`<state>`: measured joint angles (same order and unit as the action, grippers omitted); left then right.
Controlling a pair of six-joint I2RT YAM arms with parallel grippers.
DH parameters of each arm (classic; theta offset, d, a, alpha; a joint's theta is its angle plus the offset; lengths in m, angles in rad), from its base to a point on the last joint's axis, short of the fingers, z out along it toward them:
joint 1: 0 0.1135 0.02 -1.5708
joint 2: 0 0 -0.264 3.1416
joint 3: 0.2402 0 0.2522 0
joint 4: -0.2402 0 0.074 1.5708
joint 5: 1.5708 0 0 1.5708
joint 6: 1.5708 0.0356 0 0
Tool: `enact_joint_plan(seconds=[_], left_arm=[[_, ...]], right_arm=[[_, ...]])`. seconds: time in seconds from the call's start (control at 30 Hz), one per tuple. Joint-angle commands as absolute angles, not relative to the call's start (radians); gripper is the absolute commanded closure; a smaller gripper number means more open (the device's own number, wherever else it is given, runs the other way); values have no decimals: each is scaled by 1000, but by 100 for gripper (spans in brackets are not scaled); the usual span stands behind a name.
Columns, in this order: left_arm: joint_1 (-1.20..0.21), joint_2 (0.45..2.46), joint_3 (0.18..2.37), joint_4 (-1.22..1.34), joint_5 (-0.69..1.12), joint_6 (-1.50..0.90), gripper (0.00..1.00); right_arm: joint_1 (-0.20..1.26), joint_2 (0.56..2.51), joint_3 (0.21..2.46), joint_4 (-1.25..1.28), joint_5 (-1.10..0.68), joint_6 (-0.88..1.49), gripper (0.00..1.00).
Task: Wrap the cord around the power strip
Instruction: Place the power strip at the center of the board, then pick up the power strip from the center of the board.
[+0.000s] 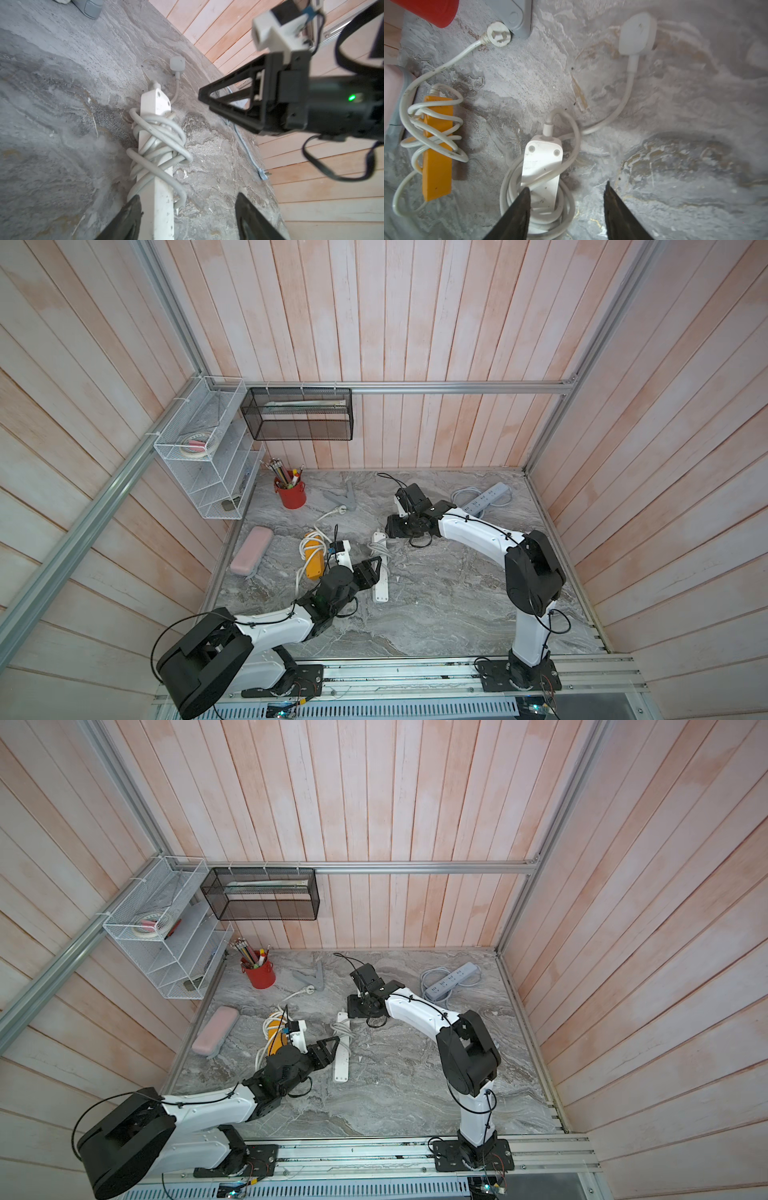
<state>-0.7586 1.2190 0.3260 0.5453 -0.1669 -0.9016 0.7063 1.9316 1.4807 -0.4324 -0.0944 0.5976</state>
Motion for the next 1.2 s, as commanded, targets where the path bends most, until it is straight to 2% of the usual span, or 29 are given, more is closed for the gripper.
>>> enact_joint_plan(seconds=[0.0,0.3,0.33,0.4,0.43,0.57,0.63,0.7,0.73,0.8,0.87,1.03,1.17], left_arm=[[-750,1166,350,352,-207,-858,27],[-695,1044,529,59,-230,-630,25],[-682,1034,551,36,-243,-596,21],[-637,1006,580,-1,-236,-564,4],[-604,989,585,-7,-208,-561,0],[-463,918,557,91,61,-496,0],[-413,924,594,71,176,-456,16],[-411,986,678,-40,219,-392,31],[-411,1029,721,-117,237,-358,37],[-424,1112,782,-245,242,-303,42],[-452,1181,812,-339,224,-259,41],[-557,1302,831,-471,187,-215,27],[-576,1362,822,-499,171,-233,24]], right_arm=[[724,1912,1455,-328,-148,779,41],[805,1957,1459,-423,-133,777,37],[813,1959,1447,-417,-134,790,37],[823,1957,1434,-415,-122,810,37],[830,1953,1429,-415,-102,814,37],[834,1951,1465,-457,-47,772,37],[834,1939,1486,-489,-6,735,37],[828,1923,1485,-495,11,713,37],[821,1911,1481,-495,10,702,37],[801,1889,1475,-495,5,678,36],[775,1864,1464,-490,1,657,37],[705,1808,1410,-445,-13,609,37],[650,1770,1345,-380,-37,587,37]])
